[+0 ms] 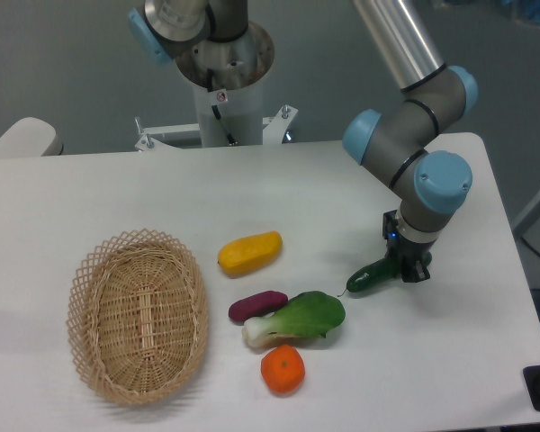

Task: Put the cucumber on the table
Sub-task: 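Lower the green cucumber onto the table beside the bok choy, then open the gripper to release the cucumber and raise it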

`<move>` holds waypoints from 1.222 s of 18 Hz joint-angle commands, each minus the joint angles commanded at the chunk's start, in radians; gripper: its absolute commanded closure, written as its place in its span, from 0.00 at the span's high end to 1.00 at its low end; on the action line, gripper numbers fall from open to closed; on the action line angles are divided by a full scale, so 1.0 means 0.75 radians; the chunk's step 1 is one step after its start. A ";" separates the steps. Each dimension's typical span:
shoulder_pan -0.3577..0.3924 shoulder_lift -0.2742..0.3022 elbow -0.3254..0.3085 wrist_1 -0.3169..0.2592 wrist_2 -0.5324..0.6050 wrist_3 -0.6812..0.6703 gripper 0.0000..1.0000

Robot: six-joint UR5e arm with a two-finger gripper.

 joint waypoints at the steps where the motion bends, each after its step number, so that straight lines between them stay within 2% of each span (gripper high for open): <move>1: 0.000 0.000 -0.008 0.002 0.000 -0.002 0.35; 7: 0.000 -0.002 -0.010 0.000 0.000 0.000 0.39; 8: 0.000 0.000 -0.006 0.000 0.000 0.000 0.42; 12: 0.002 0.000 0.004 -0.002 -0.006 0.002 0.71; 16: 0.002 0.012 0.014 -0.004 -0.008 -0.004 0.93; 18: 0.000 0.031 0.035 -0.008 -0.014 -0.045 1.00; 22: -0.016 0.082 0.061 -0.008 -0.016 -0.061 1.00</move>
